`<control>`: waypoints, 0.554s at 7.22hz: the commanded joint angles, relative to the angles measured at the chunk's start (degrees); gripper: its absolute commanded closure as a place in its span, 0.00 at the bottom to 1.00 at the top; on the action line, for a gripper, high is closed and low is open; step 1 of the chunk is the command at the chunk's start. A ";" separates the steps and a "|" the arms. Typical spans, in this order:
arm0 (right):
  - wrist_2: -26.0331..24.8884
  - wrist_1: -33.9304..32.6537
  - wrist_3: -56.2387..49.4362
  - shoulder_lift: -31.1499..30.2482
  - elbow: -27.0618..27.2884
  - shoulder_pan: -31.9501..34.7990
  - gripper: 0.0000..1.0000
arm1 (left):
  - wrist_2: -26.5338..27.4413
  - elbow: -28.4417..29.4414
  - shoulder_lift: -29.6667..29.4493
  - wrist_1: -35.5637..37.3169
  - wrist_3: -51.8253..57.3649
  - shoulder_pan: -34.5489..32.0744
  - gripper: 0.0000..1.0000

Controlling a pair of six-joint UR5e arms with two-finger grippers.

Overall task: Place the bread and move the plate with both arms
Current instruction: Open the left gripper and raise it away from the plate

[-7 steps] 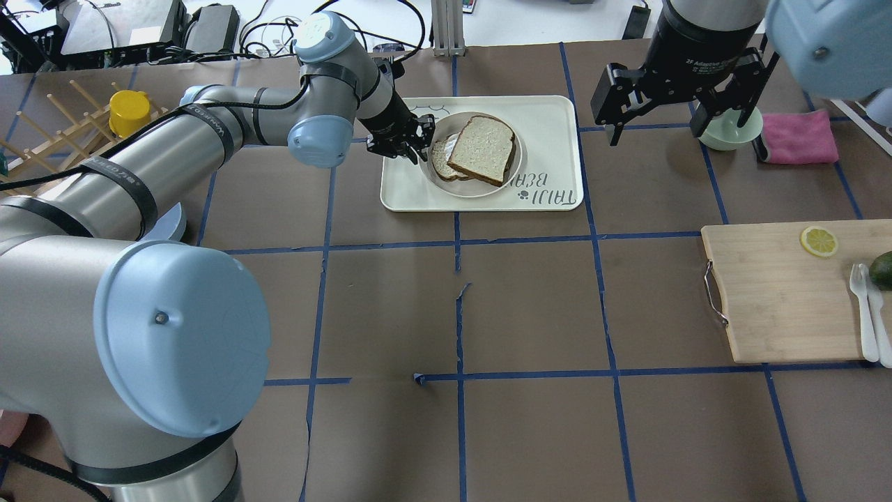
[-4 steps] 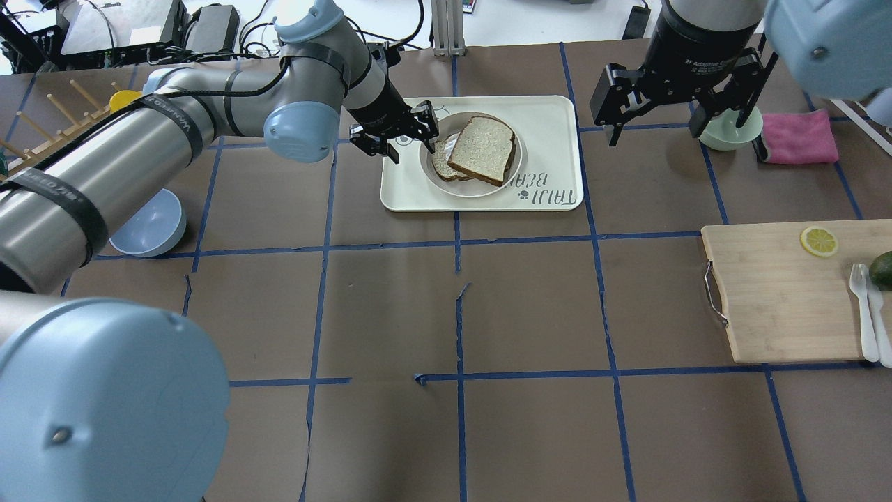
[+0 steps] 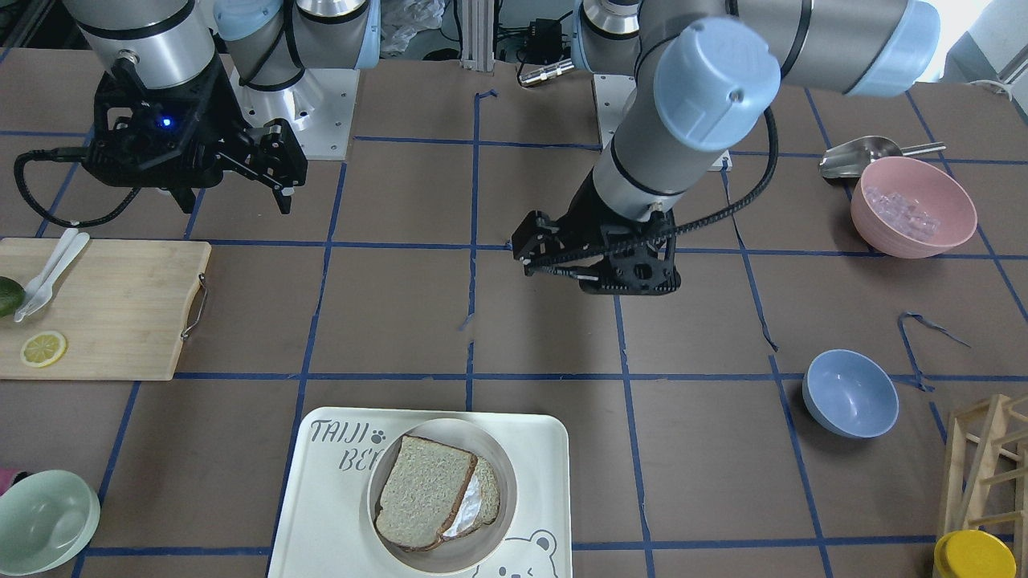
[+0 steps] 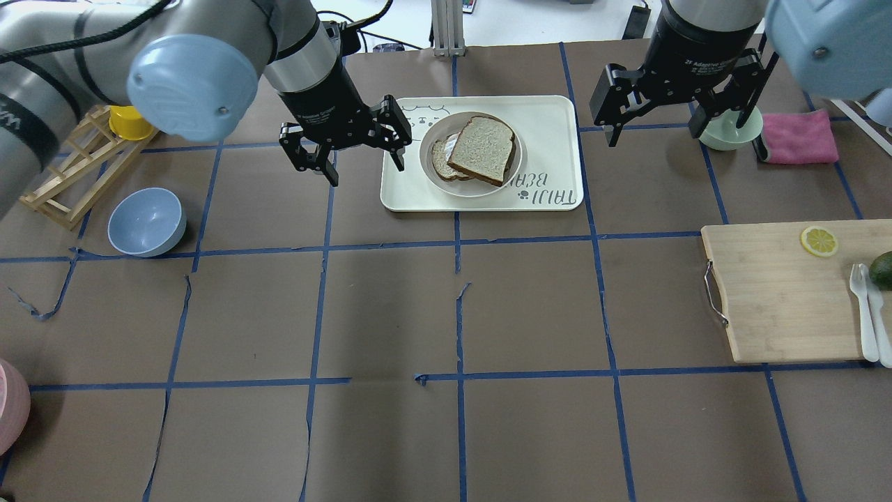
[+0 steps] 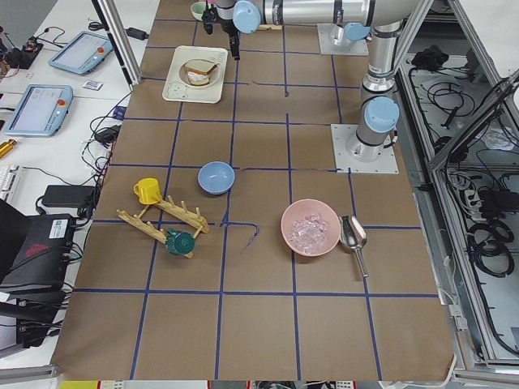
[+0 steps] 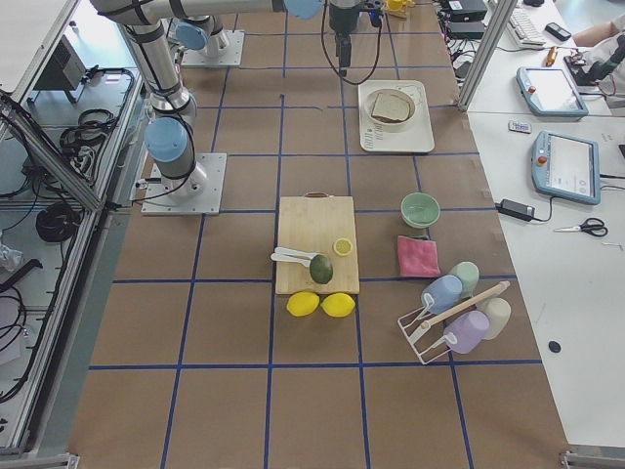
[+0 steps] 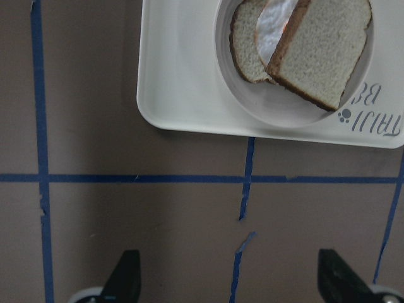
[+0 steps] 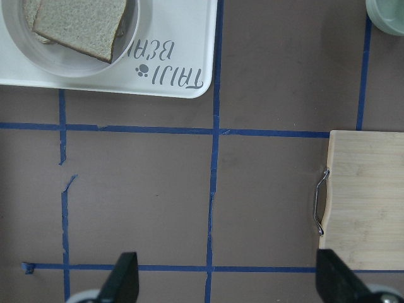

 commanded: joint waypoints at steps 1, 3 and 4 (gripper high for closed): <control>0.11 -0.02 0.00 0.00 0.00 -0.05 0.00 | 1.62 0.02 7.44 -7.58 -0.01 -0.05 0.00; 0.11 -0.02 0.00 -0.09 0.00 -0.05 0.00 | 2.49 -0.93 10.80 -7.41 -0.01 0.04 0.00; 0.11 -0.02 0.00 -0.09 -0.09 -0.14 0.00 | 6.59 -0.68 11.77 -7.76 0.08 0.04 0.00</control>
